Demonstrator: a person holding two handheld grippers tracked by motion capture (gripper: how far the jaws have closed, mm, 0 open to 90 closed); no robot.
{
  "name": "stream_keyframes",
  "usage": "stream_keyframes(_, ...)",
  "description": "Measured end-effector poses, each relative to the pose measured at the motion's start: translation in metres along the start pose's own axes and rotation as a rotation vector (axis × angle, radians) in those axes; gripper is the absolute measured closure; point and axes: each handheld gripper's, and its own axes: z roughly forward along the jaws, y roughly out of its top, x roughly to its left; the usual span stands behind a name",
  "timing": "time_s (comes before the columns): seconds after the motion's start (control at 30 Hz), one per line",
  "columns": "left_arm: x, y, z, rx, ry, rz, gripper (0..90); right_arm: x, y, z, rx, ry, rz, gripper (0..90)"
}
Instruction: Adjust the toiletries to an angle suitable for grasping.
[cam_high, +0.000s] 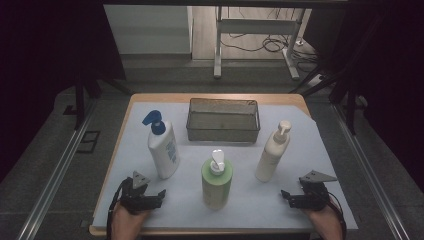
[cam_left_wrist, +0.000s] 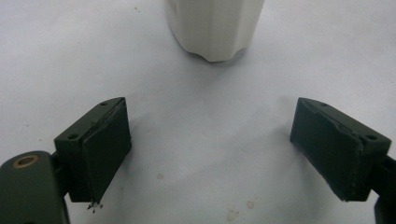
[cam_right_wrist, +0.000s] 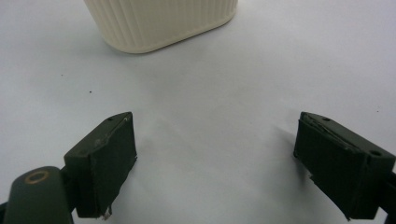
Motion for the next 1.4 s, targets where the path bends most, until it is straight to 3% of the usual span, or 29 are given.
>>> stream_keyframes(1.1,0.0006,-0.0002,0.0003,-0.002,-0.005,-0.005,12.1,-0.0011,0.0019,-0.0017,0.013,0.017,0.0,13.0)
stream_keyframes(1.4,0.0007,-0.0002,0.0003,-0.003,-0.006,-0.005,12.1,0.0009,0.0048,-0.0053,0.002,0.045,0.002,13.1)
